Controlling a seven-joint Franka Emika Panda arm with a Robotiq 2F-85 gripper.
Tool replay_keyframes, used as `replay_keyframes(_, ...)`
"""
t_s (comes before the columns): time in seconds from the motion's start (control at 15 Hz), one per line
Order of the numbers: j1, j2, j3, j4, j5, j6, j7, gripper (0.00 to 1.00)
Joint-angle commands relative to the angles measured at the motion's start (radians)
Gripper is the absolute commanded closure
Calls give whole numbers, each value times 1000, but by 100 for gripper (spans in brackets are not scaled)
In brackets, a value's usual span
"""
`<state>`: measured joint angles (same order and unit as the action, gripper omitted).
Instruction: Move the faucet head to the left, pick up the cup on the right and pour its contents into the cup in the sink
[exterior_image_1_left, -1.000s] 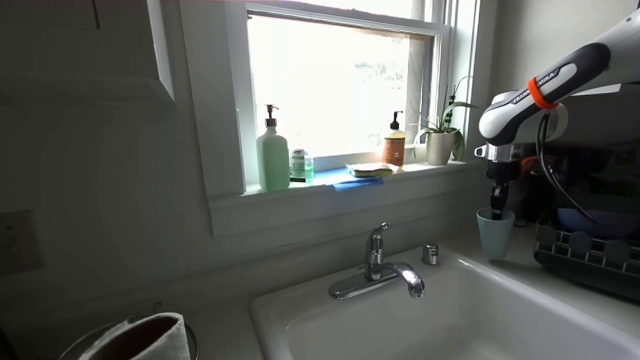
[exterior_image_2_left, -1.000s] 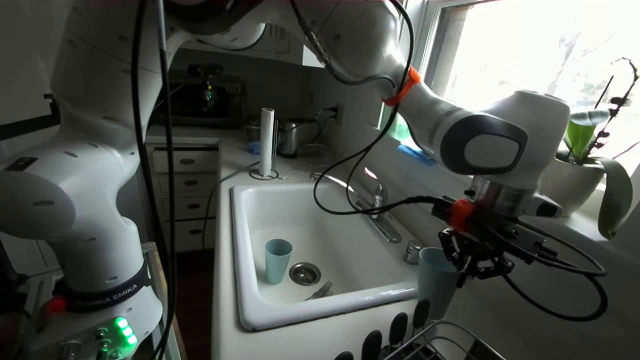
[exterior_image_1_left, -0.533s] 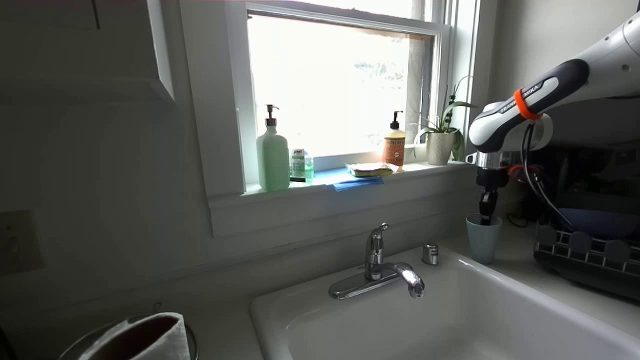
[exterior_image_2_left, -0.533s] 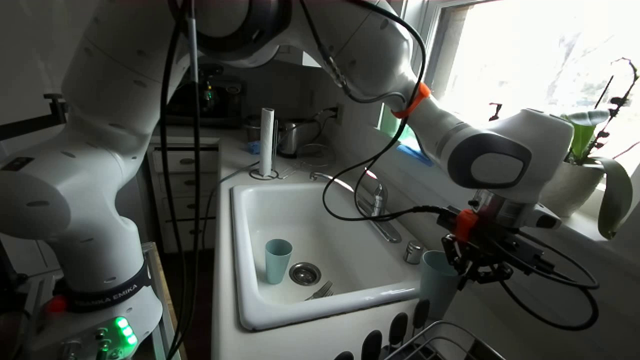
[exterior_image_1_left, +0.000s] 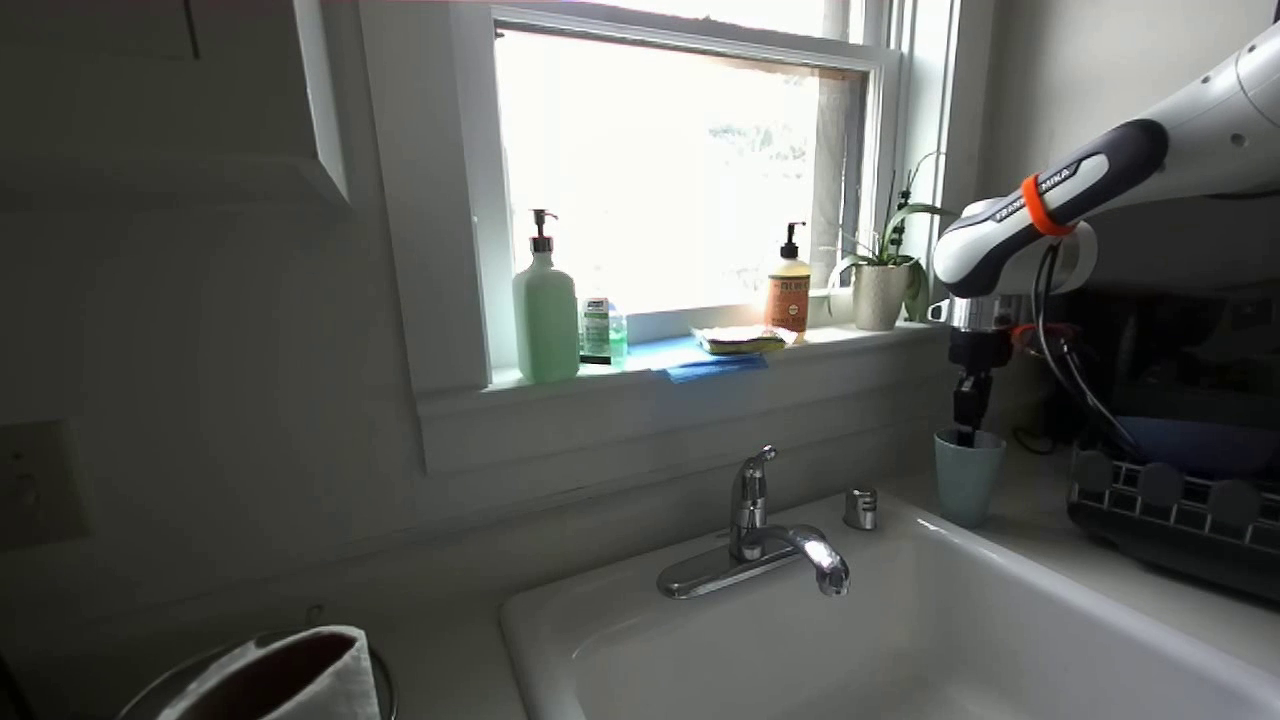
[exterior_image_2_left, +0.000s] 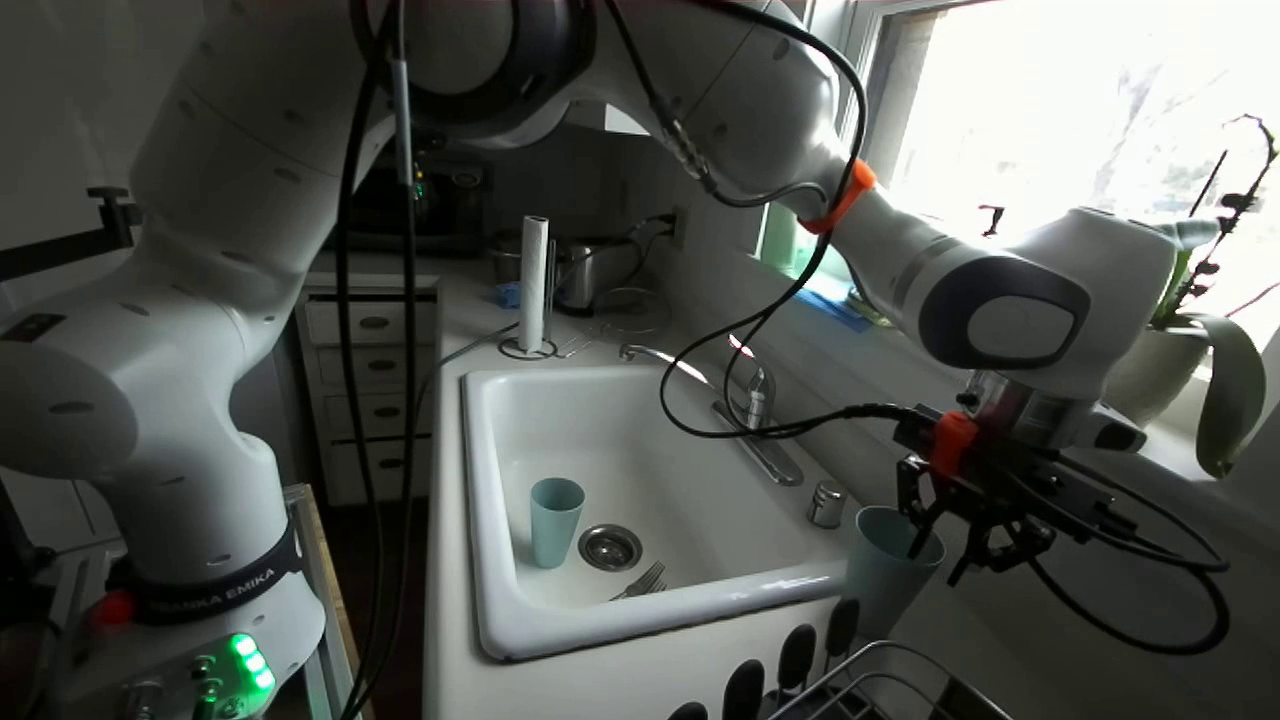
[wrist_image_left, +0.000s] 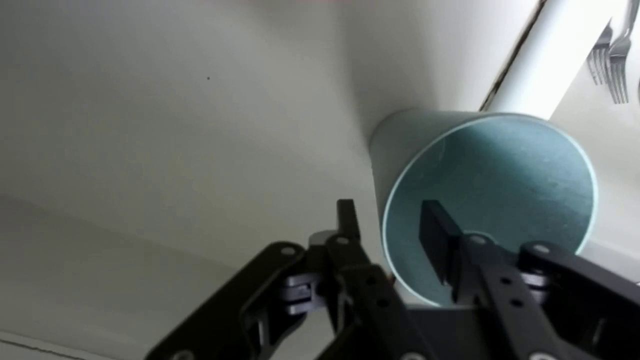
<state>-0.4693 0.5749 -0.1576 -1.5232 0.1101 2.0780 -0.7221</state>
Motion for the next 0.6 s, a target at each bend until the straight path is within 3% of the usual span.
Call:
replay_keyframes(0.0, -6, -19, 10, 32, -5, -50, 1, 29)
replay_keyframes(0.27, 7, -105, 15, -21, -16, -76, -29, 2)
replay_keyframes(0.53, 39, -202, 3, -79, -31, -104, -11, 0)
